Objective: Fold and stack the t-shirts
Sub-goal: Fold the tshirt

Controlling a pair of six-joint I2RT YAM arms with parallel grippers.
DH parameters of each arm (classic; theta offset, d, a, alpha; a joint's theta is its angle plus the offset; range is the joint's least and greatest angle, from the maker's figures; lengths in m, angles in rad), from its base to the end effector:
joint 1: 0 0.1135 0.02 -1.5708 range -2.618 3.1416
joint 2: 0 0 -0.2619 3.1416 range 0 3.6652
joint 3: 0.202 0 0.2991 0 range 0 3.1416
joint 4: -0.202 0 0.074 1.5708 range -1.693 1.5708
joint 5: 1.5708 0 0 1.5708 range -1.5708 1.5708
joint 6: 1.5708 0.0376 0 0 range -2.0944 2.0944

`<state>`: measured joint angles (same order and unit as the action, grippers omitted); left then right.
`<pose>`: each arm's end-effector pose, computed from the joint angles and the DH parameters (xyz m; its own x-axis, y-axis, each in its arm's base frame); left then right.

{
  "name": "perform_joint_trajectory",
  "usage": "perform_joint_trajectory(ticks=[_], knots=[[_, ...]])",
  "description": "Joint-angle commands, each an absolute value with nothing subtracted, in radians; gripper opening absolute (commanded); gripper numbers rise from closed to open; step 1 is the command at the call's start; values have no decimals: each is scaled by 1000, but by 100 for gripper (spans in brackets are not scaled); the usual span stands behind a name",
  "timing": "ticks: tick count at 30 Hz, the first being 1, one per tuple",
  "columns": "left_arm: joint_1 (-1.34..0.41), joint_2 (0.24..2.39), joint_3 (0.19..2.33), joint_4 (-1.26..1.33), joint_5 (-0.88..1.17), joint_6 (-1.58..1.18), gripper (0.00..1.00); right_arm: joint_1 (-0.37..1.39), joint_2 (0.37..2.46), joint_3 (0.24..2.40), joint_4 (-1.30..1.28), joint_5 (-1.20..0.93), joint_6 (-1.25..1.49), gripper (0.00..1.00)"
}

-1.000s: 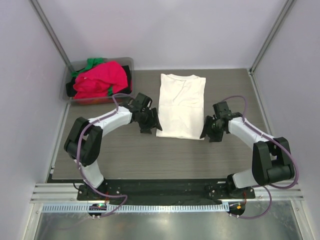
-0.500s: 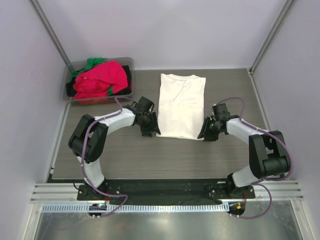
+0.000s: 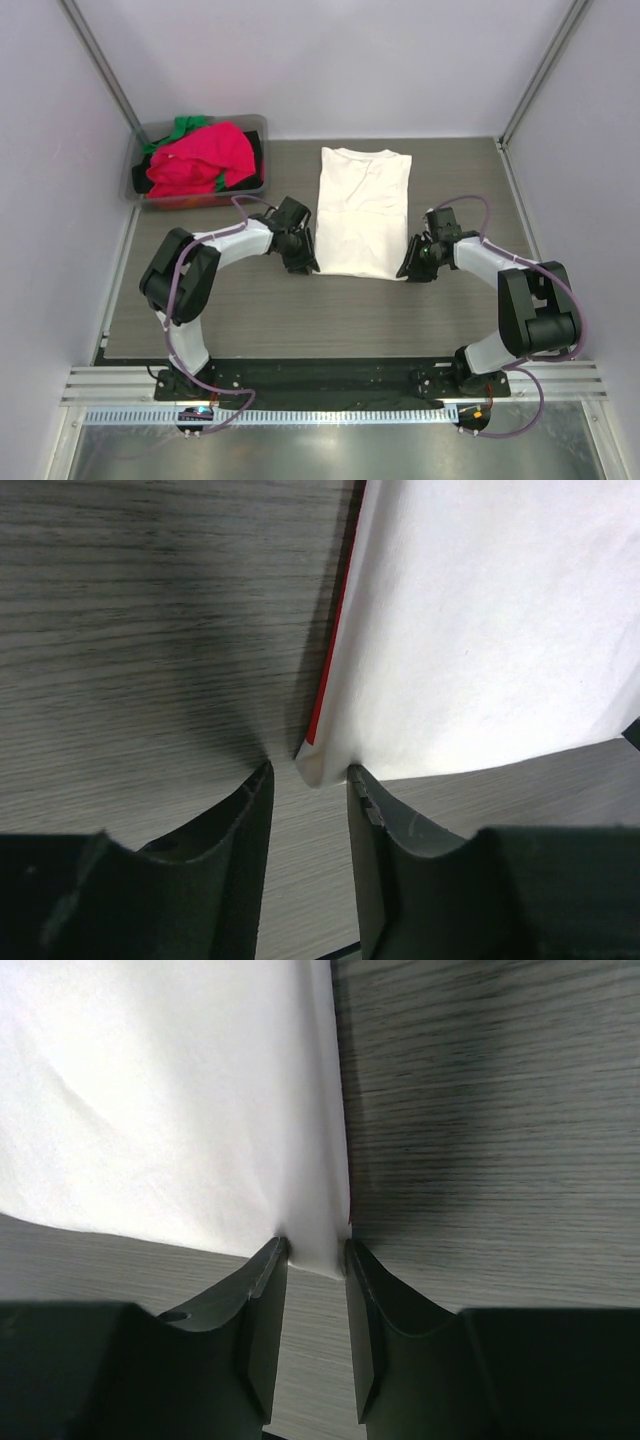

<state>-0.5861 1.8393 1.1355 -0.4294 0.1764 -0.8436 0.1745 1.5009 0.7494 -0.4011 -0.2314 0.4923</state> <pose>0.3285 -0.2261 0.1216 -0.9547 -0.2489 -0.1630 -0.1605 0.8922 -0.4222 0.2956 0.0609 0.1175 -0.9163 0.3056 -0.2588 0.1956 0.9055 0.3766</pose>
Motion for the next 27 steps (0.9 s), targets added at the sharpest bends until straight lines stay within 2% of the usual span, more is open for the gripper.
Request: perform_joint_trajectory(ticks=[1, 4, 5, 10, 13, 14, 15, 21, 27], knots=[[-592, 1878, 1108, -394, 138, -847, 35, 172, 1506, 729, -390, -203, 483, 36], [-594, 1882, 1098, -385, 130, -850, 25, 173, 1511, 727, -388, -201, 485, 32], [-594, 1885, 1095, -382, 126, -851, 21, 172, 1514, 727, -388, -204, 485, 27], [-595, 1893, 1098, -370, 109, -857, 13, 172, 1520, 727, -387, -204, 483, 17], [-600, 1893, 1103, -357, 103, -862, 1, 173, 1525, 730, -388, -209, 483, 10], [-601, 1891, 1107, -357, 101, -862, 0, 172, 1525, 730, -388, -209, 483, 3], [-601, 1884, 1111, -359, 100, -862, 0, 172, 1520, 733, -388, -209, 486, 1], [-623, 1790, 1069, -364, 89, -894, 0, 172, 1464, 742, -440, -210, 508, 1], [-689, 1609, 996, -445, 48, -945, 0, 173, 1319, 773, -622, -149, 555, 1]])
